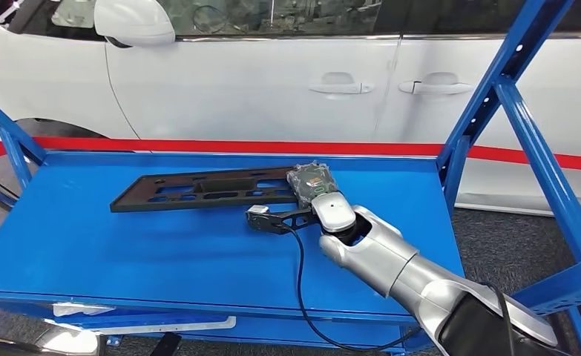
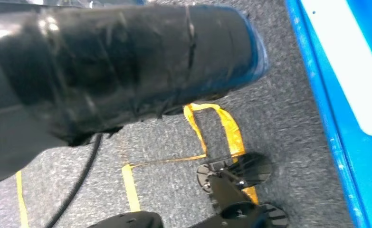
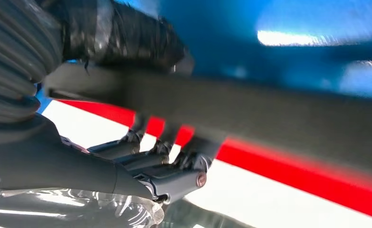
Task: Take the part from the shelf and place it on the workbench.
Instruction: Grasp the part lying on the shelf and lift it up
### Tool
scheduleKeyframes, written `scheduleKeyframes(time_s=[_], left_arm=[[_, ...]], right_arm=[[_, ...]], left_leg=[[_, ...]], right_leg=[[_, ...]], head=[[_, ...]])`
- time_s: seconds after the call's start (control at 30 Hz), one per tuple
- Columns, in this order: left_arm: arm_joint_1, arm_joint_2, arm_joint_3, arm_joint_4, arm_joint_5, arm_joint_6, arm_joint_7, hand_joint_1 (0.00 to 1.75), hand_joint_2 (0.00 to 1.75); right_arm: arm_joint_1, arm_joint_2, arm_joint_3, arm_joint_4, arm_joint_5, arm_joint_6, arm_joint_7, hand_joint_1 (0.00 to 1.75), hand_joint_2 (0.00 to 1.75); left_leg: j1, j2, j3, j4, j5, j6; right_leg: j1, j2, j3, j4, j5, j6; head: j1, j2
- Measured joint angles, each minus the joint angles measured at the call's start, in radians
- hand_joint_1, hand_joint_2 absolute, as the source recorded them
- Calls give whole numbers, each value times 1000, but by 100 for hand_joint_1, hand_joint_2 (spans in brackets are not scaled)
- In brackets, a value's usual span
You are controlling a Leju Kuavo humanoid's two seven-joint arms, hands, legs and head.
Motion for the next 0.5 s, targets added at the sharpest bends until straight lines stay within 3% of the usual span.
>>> scheduleKeyframes(time_s=[0.07,0.13,0.17,0.23,0.3,0.33,0.37,0.43,0.5], left_arm=[[0,2,0,0,2,-2,-2,0,0],[2,2,0,0,3,-3,-3,0,0],[3,2,0,0,4,-3,-4,0,0],[0,-2,0,0,4,-5,-4,0,0],[0,-3,-1,0,5,-10,-6,0,87],[1,-4,-1,0,7,-14,-8,0,131],[2,-4,-1,0,10,-20,-12,0,175],[4,-5,-1,0,18,-36,-23,0,175],[3,-5,-1,0,25,-54,-37,0,175]], right_arm=[[-3,0,0,0,-3,1,0,175,175],[-4,0,0,0,-4,3,0,175,175],[-5,0,0,1,-6,5,0,175,175],[-5,-2,0,2,-9,11,0,175,175],[-6,-2,0,2,-12,18,0,175,175],[-6,-2,0,2,-14,20,0,175,175],[-6,-2,0,2,-16,22,0,175,175],[-8,-2,0,2,-20,20,-1,175,175],[-10,0,0,0,-24,15,-4,175,175]], left_leg=[[-7,-2,12,-20,-2,9],[-3,-1,39,-58,25,3],[0,1,53,-77,37,-1],[4,4,64,-95,50,-5],[4,4,57,-90,51,-4],[5,4,53,-85,50,-5],[6,4,49,-79,48,-7],[9,1,42,-60,40,-13],[7,-2,32,-37,30,-23]], right_leg=[[-3,0,7,-12,1,9],[4,-1,13,-15,-2,19],[8,-2,8,1,-17,23],[10,-5,-33,95,-79,28],[8,-6,-82,207,-131,30],[7,-7,-88,227,-133,32],[5,-8,-75,209,-116,33],[1,-10,-7,92,-64,33],[0,-10,42,1,-37,25]], head=[[-1,0],[1,0],[3,0],[8,0],[10,0],[10,0],[10,0],[10,0],[9,0]])
